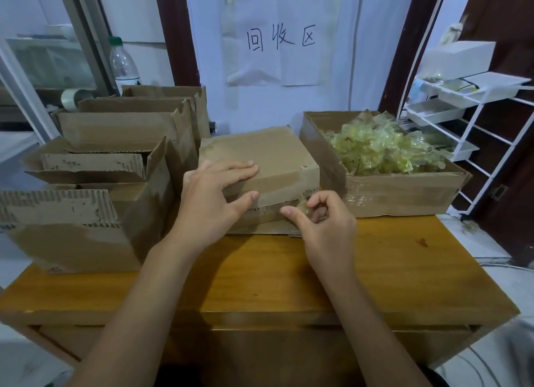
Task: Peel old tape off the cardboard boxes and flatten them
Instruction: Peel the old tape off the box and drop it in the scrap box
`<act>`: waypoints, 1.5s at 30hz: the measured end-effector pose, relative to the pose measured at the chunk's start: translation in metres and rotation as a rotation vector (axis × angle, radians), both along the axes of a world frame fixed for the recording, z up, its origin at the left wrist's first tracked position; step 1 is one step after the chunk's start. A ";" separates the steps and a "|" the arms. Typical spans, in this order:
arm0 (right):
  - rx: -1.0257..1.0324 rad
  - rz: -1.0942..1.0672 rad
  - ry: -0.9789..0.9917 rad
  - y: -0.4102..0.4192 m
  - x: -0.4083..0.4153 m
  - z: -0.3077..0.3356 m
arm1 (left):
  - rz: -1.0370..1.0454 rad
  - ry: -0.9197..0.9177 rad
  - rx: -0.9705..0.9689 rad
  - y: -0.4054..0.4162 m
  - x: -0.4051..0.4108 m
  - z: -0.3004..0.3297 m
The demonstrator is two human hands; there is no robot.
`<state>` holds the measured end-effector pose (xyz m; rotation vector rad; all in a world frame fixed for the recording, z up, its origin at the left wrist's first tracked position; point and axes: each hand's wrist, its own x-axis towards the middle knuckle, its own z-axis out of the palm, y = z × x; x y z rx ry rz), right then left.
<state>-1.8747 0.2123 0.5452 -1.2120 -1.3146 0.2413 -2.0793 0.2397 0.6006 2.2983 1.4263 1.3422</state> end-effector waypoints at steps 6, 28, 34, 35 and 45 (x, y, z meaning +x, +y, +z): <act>-0.060 0.012 0.176 -0.001 0.002 0.003 | 0.002 -0.004 -0.007 0.001 -0.001 -0.001; -0.056 -0.101 0.198 -0.001 0.006 -0.001 | -0.008 -0.028 -0.034 0.001 -0.002 -0.001; -0.083 -0.127 0.175 -0.003 0.007 -0.001 | -0.007 -0.035 -0.027 0.002 -0.005 -0.001; -0.082 -0.115 0.175 -0.004 0.007 0.000 | -0.008 -0.033 -0.025 0.002 -0.004 -0.001; -0.020 -0.140 0.441 -0.003 0.010 0.002 | 0.055 0.203 0.030 -0.001 0.000 0.000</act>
